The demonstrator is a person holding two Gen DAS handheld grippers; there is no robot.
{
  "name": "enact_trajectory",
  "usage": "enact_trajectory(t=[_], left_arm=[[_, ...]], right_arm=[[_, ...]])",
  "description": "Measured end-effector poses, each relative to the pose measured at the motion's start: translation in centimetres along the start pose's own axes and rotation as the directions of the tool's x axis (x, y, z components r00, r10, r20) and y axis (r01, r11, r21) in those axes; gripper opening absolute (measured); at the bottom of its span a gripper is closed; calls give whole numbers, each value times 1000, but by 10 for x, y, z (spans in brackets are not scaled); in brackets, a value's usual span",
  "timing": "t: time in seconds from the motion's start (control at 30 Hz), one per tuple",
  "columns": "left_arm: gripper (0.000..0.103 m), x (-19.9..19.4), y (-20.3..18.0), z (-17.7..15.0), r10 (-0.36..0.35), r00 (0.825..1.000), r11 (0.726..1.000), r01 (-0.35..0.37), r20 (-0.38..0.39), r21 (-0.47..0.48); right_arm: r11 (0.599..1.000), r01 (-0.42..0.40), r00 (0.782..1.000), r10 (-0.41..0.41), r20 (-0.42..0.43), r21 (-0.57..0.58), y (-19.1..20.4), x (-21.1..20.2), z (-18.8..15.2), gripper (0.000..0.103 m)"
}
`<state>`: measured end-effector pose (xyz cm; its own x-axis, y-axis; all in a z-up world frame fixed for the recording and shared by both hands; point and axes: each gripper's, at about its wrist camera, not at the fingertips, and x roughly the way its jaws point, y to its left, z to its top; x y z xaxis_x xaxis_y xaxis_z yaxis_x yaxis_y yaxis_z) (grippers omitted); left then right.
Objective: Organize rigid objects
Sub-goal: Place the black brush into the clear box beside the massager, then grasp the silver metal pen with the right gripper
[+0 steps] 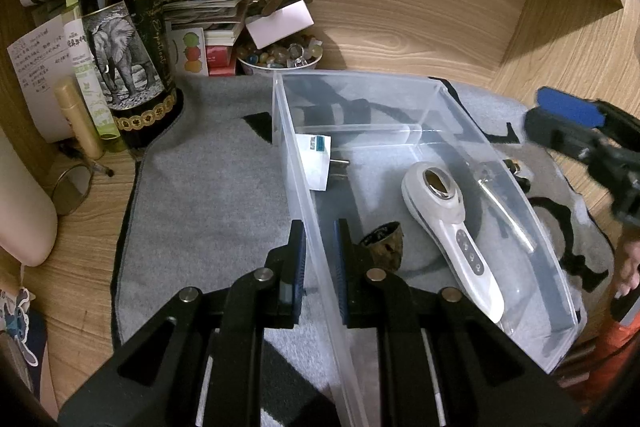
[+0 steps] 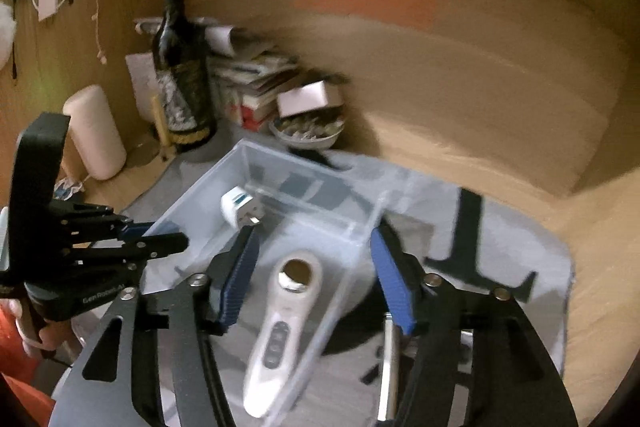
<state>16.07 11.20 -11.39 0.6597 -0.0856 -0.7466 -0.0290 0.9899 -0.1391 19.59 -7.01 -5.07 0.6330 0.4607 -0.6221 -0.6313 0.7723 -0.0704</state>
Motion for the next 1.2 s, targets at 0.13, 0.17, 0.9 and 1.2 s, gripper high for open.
enact_trajectory(t=[0.13,0.17,0.9,1.2], left_arm=[[14,0,0,0,1,1000,1000,-1,1,2],[13,0,0,0,1,1000,1000,-1,1,2],[13,4,1,1,12,1000,1000,-12,-11,3],[14,5,2,1,13,1000,1000,-13,-13,2]], right_arm=[[998,48,999,-48,5,36,-19,-14,-9,57],[997,61,998,-61,-3,49,-25,-16,-13,57],[970,57,963,9,-271,235,-61,52,-96,30],[972,57,979,-10,-204,228,-59,37,-93,14]])
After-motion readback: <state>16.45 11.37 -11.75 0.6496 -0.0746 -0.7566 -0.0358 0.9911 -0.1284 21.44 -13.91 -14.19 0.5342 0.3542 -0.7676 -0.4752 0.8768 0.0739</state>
